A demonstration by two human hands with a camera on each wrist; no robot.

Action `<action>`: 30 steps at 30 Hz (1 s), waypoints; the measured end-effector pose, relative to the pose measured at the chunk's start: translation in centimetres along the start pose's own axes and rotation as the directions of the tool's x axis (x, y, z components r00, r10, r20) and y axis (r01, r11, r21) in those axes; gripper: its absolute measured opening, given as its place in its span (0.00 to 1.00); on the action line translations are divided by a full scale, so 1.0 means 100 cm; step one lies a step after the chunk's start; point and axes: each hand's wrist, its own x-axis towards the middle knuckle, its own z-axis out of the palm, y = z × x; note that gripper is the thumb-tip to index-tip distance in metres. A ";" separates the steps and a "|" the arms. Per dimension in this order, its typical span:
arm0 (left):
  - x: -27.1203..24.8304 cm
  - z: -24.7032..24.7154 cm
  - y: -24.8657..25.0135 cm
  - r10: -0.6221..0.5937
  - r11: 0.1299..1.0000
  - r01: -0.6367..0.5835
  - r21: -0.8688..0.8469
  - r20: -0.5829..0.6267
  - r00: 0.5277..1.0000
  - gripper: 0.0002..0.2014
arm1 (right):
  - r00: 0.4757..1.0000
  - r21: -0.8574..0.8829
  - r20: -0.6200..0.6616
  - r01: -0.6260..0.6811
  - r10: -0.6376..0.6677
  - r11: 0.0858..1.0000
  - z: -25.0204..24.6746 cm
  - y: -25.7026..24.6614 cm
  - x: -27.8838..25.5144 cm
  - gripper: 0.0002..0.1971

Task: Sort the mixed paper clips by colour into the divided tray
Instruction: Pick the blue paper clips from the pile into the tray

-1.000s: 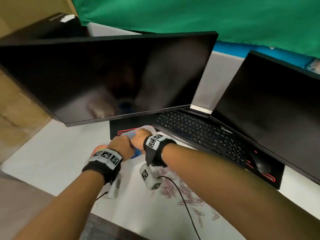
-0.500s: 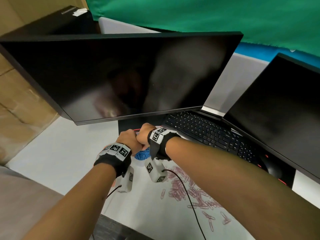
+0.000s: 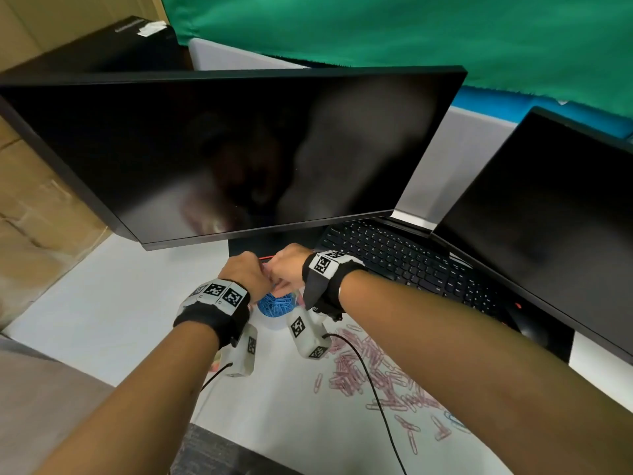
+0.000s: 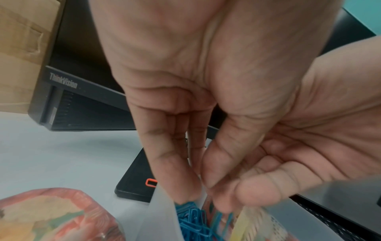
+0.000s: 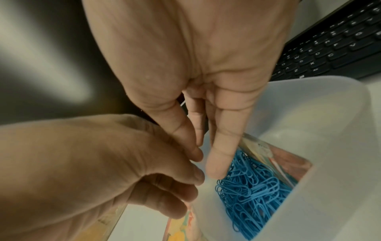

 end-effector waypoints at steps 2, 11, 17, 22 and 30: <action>-0.001 -0.001 0.000 0.009 1.000 -0.009 0.013 -0.012 1.000 0.12 | 0.999 0.187 0.034 0.007 -0.014 0.982 -0.006 0.003 -0.003 0.15; -0.013 0.013 0.021 0.179 0.984 -0.178 0.023 -0.045 0.983 0.08 | 0.961 0.330 -0.268 0.160 -0.071 0.930 -0.061 0.079 -0.054 0.09; -0.042 0.070 0.064 0.521 0.851 -0.523 0.036 0.056 0.852 0.10 | 0.869 0.203 -0.486 0.009 0.093 0.979 -0.086 0.205 -0.116 0.10; -0.070 0.133 0.091 0.638 0.739 -0.671 0.061 0.254 0.727 0.12 | 0.793 0.098 -0.587 -0.133 0.166 0.986 -0.060 0.293 -0.161 0.16; -0.108 0.212 0.111 0.686 0.548 -0.822 0.158 0.478 0.549 0.14 | 0.780 -0.100 -0.615 -0.220 0.114 0.970 0.000 0.371 -0.201 0.11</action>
